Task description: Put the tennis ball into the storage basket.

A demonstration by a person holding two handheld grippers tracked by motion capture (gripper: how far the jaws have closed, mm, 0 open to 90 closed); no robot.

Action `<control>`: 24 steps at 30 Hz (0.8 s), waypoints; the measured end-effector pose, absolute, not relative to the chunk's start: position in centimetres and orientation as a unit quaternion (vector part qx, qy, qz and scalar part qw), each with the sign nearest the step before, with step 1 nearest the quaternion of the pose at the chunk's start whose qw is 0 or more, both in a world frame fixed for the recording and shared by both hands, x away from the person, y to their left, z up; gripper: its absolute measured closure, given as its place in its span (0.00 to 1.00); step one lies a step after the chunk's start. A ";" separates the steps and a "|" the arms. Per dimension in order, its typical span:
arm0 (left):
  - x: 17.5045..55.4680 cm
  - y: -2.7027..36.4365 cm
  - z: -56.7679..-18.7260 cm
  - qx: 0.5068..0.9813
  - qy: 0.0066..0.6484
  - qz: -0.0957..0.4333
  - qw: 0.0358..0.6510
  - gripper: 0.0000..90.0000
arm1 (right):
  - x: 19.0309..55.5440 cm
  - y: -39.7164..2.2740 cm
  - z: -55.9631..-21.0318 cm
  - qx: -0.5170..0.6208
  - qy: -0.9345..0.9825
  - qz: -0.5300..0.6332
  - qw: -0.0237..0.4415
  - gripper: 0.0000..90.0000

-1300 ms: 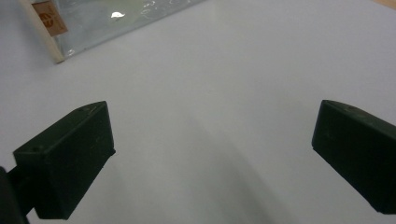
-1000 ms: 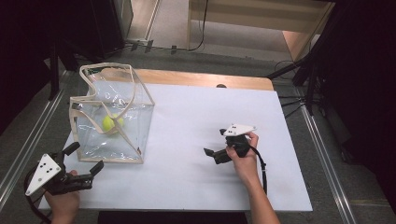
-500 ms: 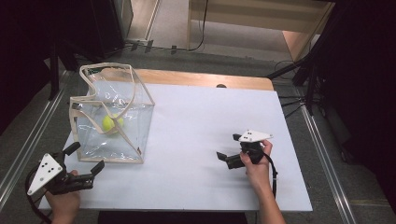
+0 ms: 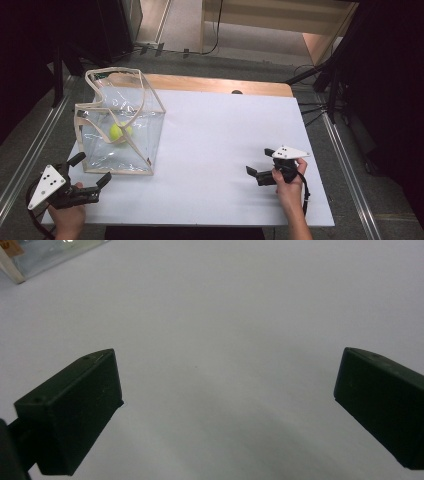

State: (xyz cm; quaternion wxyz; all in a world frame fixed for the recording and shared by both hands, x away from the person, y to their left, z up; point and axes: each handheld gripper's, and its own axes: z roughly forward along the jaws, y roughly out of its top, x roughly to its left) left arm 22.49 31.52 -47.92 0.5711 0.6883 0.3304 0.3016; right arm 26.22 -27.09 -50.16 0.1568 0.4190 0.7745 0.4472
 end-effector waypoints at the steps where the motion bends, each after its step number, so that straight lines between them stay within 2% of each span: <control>1: 22.5 31.5 -47.9 0.688 0.331 0.301 0.571 0.00 | 26.0 -27.3 -50.2 0.422 0.774 0.445 0.159 0.00; 24: 22.5 31.5 -48.0 0.688 0.333 0.303 0.570 0.00 | 22.3 -33.4 -50.7 0.466 0.734 0.454 0.193 0.00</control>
